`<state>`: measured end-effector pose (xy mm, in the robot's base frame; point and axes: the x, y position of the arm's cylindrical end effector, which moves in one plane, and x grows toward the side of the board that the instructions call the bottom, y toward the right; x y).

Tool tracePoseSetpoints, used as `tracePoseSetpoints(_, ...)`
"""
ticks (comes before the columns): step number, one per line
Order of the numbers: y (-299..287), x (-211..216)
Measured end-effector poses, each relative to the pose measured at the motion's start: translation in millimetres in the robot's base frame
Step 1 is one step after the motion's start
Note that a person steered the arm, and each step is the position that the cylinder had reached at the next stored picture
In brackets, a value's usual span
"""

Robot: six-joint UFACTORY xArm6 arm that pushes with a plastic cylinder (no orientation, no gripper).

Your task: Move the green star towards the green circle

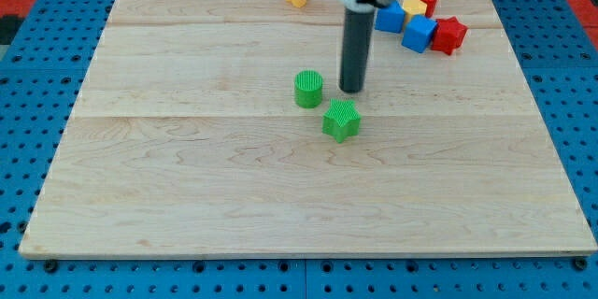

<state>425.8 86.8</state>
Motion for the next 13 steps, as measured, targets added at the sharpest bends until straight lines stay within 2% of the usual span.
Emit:
tracePoseSetpoints(1, 37, 17)
tracePoseSetpoints(2, -76, -38)
tracePoseSetpoints(3, -205, -61)
tracePoseSetpoints(5, -130, -17)
tracePoseSetpoints(6, -234, -9)
tracePoseSetpoints(7, -238, -30)
tracePoseSetpoints(9, -13, -33)
tracePoseSetpoints(10, 14, 4)
tracePoseSetpoints(11, -22, 33)
tracePoseSetpoints(12, -132, -2)
tracePoseSetpoints(13, -180, -2)
